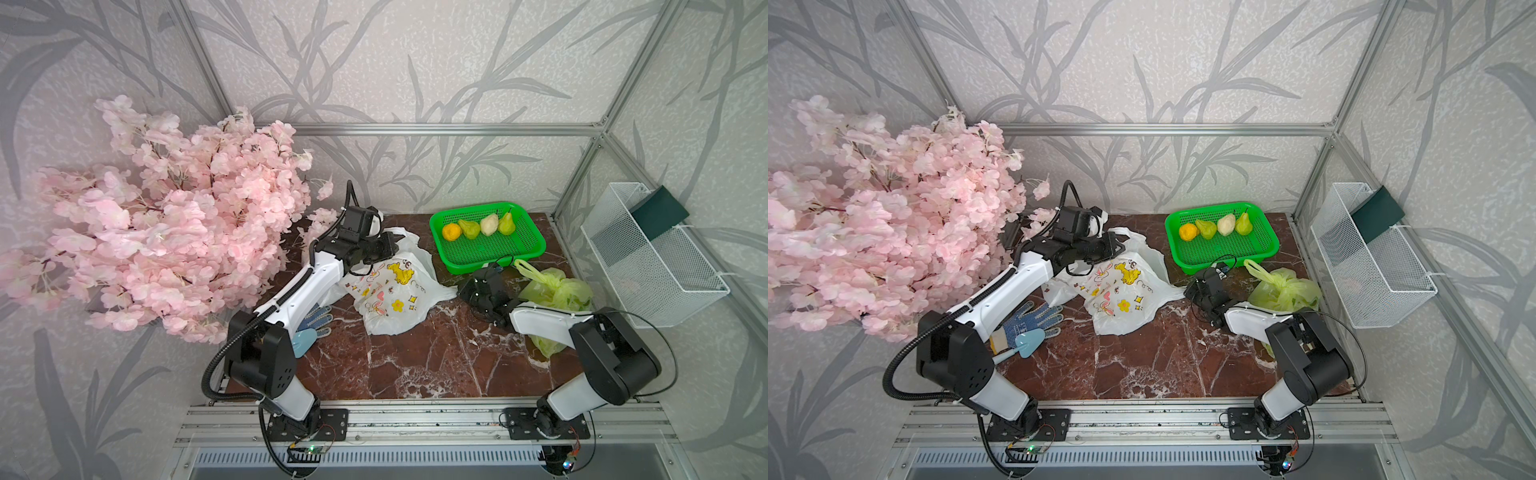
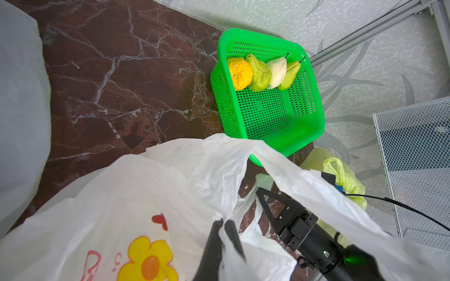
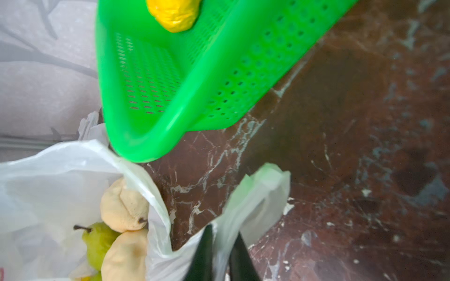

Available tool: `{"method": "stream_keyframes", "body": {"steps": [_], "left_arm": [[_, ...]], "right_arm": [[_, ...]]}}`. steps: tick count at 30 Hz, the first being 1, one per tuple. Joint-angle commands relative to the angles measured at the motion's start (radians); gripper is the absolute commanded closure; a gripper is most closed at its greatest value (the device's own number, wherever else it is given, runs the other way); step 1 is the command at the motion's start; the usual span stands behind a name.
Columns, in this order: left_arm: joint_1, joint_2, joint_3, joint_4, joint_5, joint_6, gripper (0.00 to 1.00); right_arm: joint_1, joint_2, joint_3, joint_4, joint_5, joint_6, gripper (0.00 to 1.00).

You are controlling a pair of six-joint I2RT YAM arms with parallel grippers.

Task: Place the pears into plastic bags & tie knots
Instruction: Place the plastic bag at the center of the board.

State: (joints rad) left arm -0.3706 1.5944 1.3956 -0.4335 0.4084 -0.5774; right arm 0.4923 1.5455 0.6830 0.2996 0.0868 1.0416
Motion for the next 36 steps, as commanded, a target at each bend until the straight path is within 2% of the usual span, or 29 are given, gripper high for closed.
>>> {"method": "stream_keyframes", "body": {"steps": [1, 4, 8, 12, 14, 16, 22, 27, 30, 31, 33, 36], "left_arm": [[0.010, -0.048, 0.010, -0.039, -0.032, 0.028, 1.00], [0.021, -0.065, 0.026, -0.083, -0.050, 0.054, 1.00], [0.042, -0.116, 0.036, -0.130, -0.083, 0.082, 1.00], [0.052, -0.194, 0.023, -0.152, -0.122, 0.076, 1.00], [0.050, -0.237, -0.002, -0.146, -0.130, 0.056, 1.00], [0.040, -0.279, -0.041, -0.123, -0.135, 0.025, 1.00], [-0.097, -0.375, -0.206, 0.110, -0.153, -0.125, 1.00], [-0.164, -0.328, -0.283, 0.298, -0.122, -0.150, 1.00], [-0.164, -0.277, -0.282, 0.334, -0.061, -0.091, 1.00], [-0.163, -0.267, -0.276, 0.334, -0.045, -0.060, 1.00], [-0.162, -0.256, -0.259, 0.319, -0.011, 0.009, 1.00], [-0.157, -0.256, -0.242, 0.306, 0.044, 0.085, 1.00]], "right_arm": [[0.015, -0.102, 0.052, 0.022, 0.011, -0.106, 0.95], [0.024, -0.168, 0.160, -0.131, -0.025, -0.238, 0.99], [0.023, -0.200, 0.408, -0.360, -0.112, -0.491, 1.00], [0.018, -0.112, 0.790, -0.669, -0.291, -0.719, 1.00], [0.017, -0.052, 0.976, -0.809, -0.357, -0.774, 1.00], [0.017, -0.025, 1.079, -0.871, -0.388, -0.801, 1.00], [-0.007, -0.073, 1.105, -0.877, -0.391, -0.801, 1.00], [-0.112, -0.159, 0.915, -0.823, -0.321, -0.723, 1.00], [-0.172, -0.161, 0.874, -0.875, -0.303, -0.738, 0.86], [-0.176, -0.163, 0.886, -0.903, -0.289, -0.767, 0.81], [-0.176, -0.178, 0.934, -0.969, -0.225, -0.836, 0.64], [-0.172, -0.200, 1.000, -1.030, -0.162, -0.925, 0.50]]}}
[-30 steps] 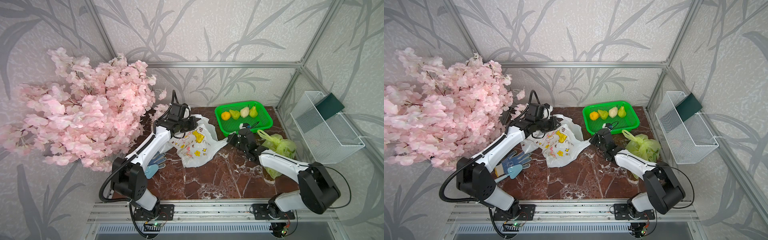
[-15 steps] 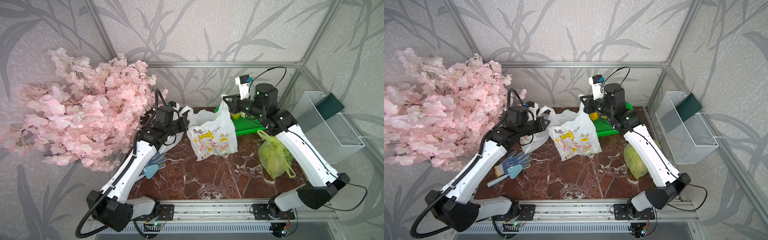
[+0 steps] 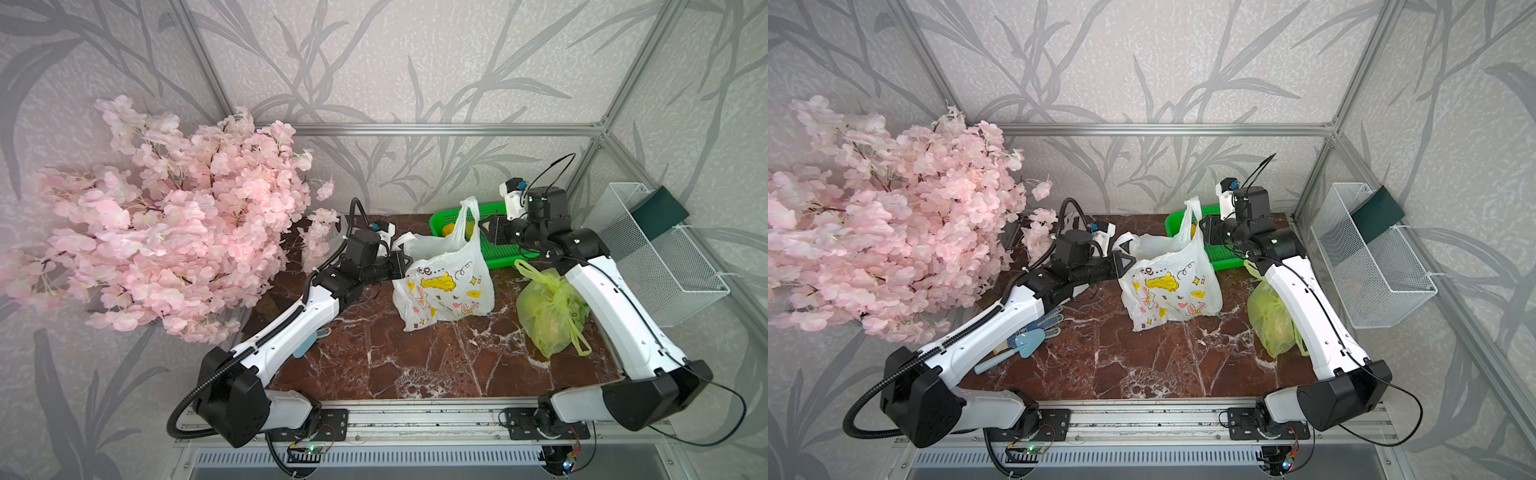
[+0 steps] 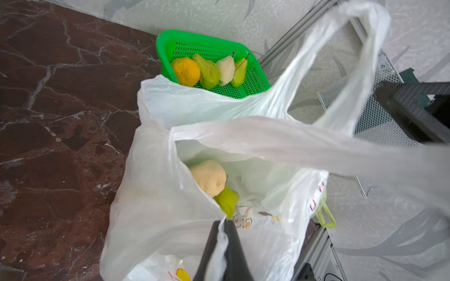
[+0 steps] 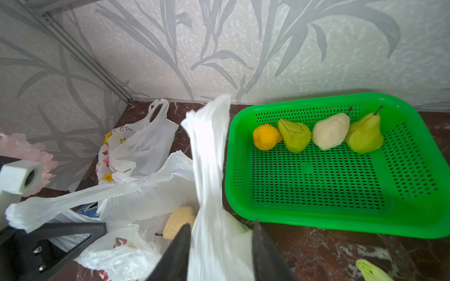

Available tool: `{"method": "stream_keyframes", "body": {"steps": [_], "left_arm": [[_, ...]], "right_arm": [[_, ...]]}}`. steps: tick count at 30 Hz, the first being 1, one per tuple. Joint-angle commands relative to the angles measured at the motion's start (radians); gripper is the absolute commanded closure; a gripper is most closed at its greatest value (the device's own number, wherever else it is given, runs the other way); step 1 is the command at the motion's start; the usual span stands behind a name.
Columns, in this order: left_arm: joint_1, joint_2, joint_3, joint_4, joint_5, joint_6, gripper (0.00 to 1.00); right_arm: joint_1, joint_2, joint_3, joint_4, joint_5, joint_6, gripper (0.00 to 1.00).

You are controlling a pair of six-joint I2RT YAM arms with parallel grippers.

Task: Place the pears into plastic bags & tie knots
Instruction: Place the plastic bag at the center of the board, then tie the plastic bag at the center of the board.

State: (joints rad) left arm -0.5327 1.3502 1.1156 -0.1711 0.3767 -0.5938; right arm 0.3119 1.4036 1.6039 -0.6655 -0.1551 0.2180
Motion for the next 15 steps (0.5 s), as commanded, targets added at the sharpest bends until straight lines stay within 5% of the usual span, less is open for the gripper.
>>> {"method": "stream_keyframes", "body": {"steps": [1, 6, 11, 15], "left_arm": [[0.006, -0.010, 0.045, 0.035, 0.091, 0.118, 1.00], [0.029, -0.007, 0.053, 0.006, 0.141, 0.157, 1.00], [0.044, -0.016, 0.066, -0.028, 0.137, 0.165, 1.00], [0.045, -0.018, 0.075, -0.054, 0.133, 0.177, 1.00]], "right_arm": [[0.015, -0.061, 0.106, -0.080, 0.099, -0.128, 0.46], [0.204, -0.064, 0.163, -0.052, 0.150, -0.329, 0.37], [0.330, -0.067, -0.019, 0.110, -0.006, -0.527, 0.36], [0.341, -0.068, -0.148, 0.277, -0.107, -0.544, 0.39]]}}
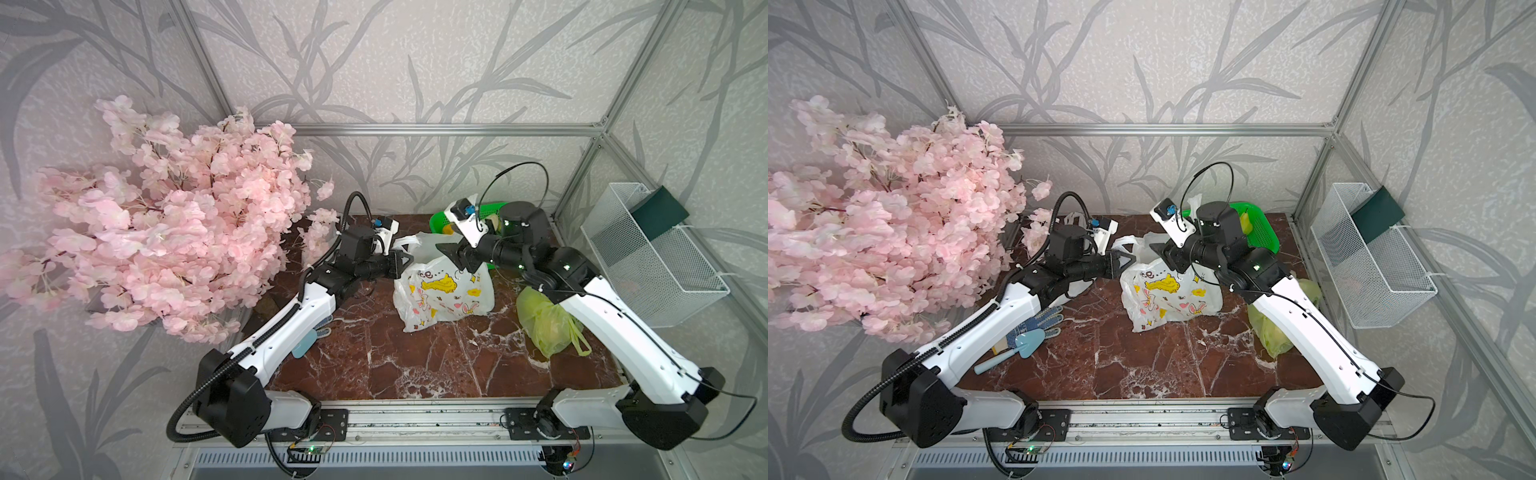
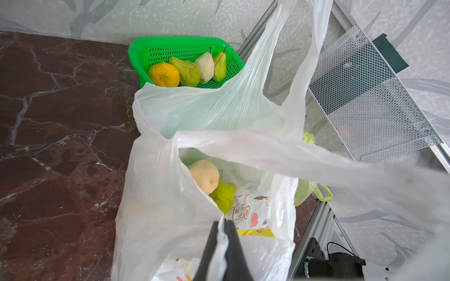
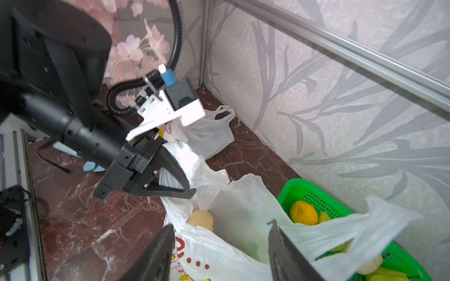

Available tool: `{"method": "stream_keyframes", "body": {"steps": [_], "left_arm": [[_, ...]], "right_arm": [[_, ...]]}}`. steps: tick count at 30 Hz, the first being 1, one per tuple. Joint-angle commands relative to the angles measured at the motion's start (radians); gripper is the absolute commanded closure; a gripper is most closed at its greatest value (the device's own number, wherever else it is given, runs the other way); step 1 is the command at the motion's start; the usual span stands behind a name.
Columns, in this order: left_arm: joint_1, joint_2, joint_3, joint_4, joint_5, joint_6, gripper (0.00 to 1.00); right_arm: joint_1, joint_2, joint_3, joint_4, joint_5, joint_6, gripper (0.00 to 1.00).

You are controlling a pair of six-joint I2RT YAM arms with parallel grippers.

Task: Place the pears into plastic bags & tie knots
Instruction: Tie the plastic bag at the center of the board.

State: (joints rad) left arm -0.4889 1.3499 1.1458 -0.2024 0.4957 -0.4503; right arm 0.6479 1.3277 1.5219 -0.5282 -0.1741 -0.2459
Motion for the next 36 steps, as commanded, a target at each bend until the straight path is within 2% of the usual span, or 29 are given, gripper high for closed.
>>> {"method": "stream_keyframes", "body": {"steps": [1, 10, 15, 18, 23, 25, 27, 29, 32, 36], "left_arm": [[0.002, -0.017, 0.045, -0.028, 0.013, 0.036, 1.00], [0.002, -0.013, 0.046, -0.031, 0.024, 0.042, 1.00], [0.002, -0.014, 0.051, -0.042, 0.035, 0.050, 1.00], [0.001, -0.017, 0.058, -0.066, 0.032, 0.065, 1.00], [0.000, -0.035, 0.052, -0.097, 0.008, 0.108, 1.00], [-0.001, -0.054, 0.034, -0.080, 0.006, 0.133, 0.99], [-0.017, -0.092, 0.000, -0.055, 0.014, 0.189, 0.81], [-0.029, -0.148, -0.037, -0.058, -0.037, 0.274, 0.53], [-0.024, -0.214, -0.061, -0.110, -0.125, 0.361, 0.35], [-0.012, -0.283, -0.093, -0.103, -0.143, 0.413, 0.12]], "right_arm": [[0.011, 0.013, -0.087, 0.181, -0.097, -0.079, 0.40], [0.017, 0.139, -0.134, 0.376, -0.076, -0.079, 0.44], [0.018, 0.215, -0.140, 0.516, -0.086, -0.074, 0.50], [0.017, 0.252, -0.130, 0.592, -0.120, -0.057, 0.63], [0.005, 0.237, -0.115, 0.742, -0.198, 0.075, 0.97], [0.000, 0.226, -0.088, 0.748, -0.243, 0.140, 1.00], [-0.003, 0.214, -0.075, 0.744, -0.280, 0.187, 1.00], [-0.003, 0.198, -0.060, 0.700, -0.314, 0.194, 1.00], [-0.005, 0.170, -0.050, 0.622, -0.356, 0.163, 1.00], [-0.007, 0.146, -0.027, 0.555, -0.388, 0.151, 1.00]]}}
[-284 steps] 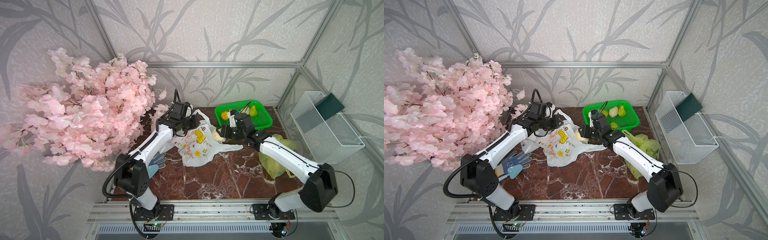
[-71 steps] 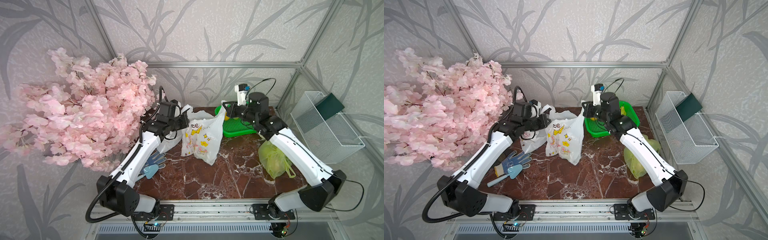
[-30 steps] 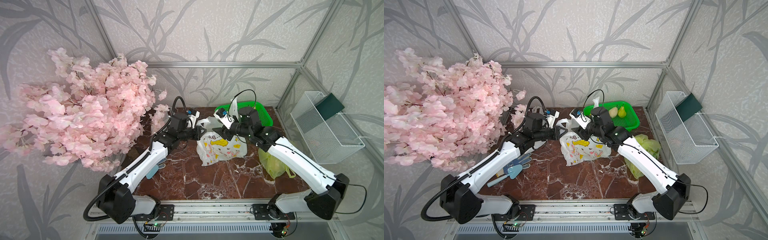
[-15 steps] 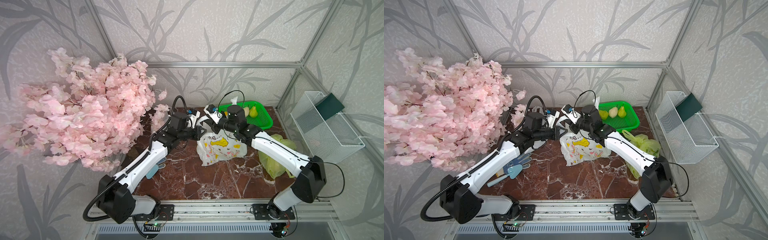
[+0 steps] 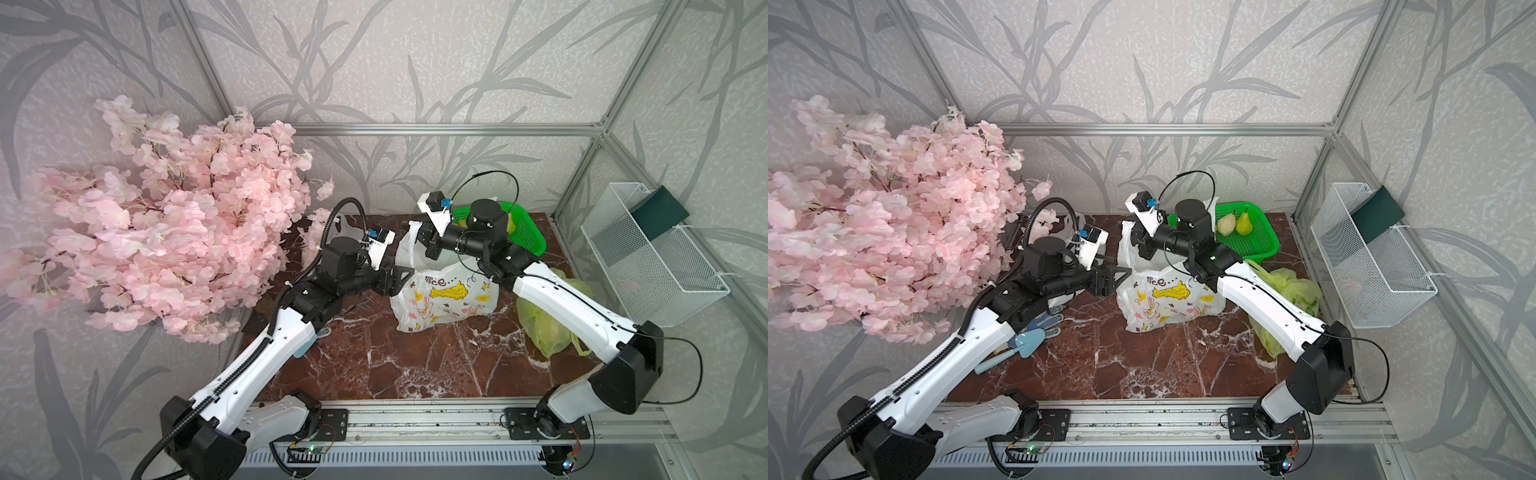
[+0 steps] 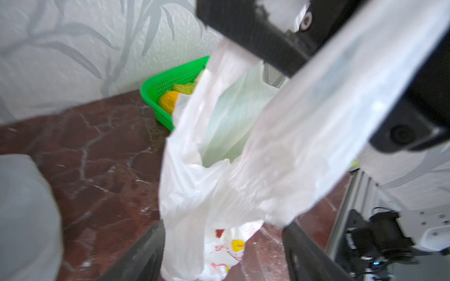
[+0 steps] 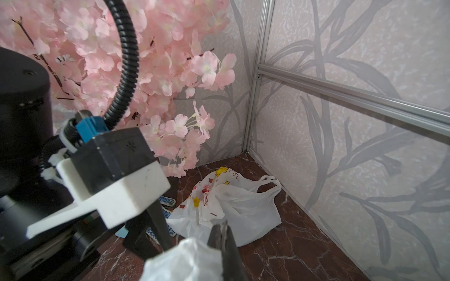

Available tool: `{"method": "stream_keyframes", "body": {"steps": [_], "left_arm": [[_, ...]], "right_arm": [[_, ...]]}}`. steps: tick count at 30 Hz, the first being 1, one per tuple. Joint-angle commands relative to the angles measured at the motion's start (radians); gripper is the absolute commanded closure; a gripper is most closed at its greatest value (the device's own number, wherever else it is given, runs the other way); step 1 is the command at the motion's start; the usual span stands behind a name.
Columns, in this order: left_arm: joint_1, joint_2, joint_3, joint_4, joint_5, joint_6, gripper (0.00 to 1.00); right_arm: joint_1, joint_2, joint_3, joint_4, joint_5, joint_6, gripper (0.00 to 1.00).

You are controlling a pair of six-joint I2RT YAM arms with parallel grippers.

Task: Place the pears into plastic bags & tie knots
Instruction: Tie the plastic bag at the center of the board.

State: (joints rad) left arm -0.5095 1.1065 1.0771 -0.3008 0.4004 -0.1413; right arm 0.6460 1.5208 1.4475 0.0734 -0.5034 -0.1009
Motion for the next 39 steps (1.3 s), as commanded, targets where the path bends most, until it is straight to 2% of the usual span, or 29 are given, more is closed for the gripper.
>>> {"method": "stream_keyframes", "body": {"steps": [1, 2, 8, 12, 16, 26, 35, 37, 39], "left_arm": [[0.009, -0.050, -0.034, 0.019, -0.036, 0.105, 0.06], [0.009, -0.061, -0.045, 0.052, -0.006, 0.099, 0.01], [0.009, -0.084, -0.118, 0.298, 0.184, 0.056, 0.01], [0.009, -0.077, -0.122, 0.370, 0.212, 0.082, 0.01], [0.009, -0.031, -0.094, 0.464, 0.233, 0.026, 0.01], [-0.006, 0.114, -0.051, 0.659, 0.327, 0.003, 0.01], [-0.035, 0.212, -0.034, 0.787, 0.345, -0.048, 0.23], [-0.042, 0.224, -0.024, 0.766, 0.332, -0.028, 0.34], [-0.044, 0.234, -0.020, 0.749, 0.300, -0.011, 0.49]], "right_arm": [[-0.005, -0.053, 0.051, -0.057, -0.063, 0.004, 1.00], [-0.005, -0.058, 0.056, -0.068, -0.063, 0.007, 1.00], [-0.006, -0.086, 0.049, -0.087, -0.065, 0.009, 1.00], [-0.005, -0.097, 0.045, -0.097, -0.082, 0.024, 1.00], [-0.006, -0.109, 0.041, -0.087, -0.088, 0.040, 1.00], [-0.004, -0.119, 0.007, -0.023, -0.076, 0.123, 1.00], [-0.006, -0.093, 0.008, 0.000, -0.007, 0.197, 1.00], [-0.005, -0.086, 0.009, 0.001, 0.022, 0.211, 1.00], [-0.006, -0.075, 0.014, -0.004, 0.038, 0.232, 1.00]]}}
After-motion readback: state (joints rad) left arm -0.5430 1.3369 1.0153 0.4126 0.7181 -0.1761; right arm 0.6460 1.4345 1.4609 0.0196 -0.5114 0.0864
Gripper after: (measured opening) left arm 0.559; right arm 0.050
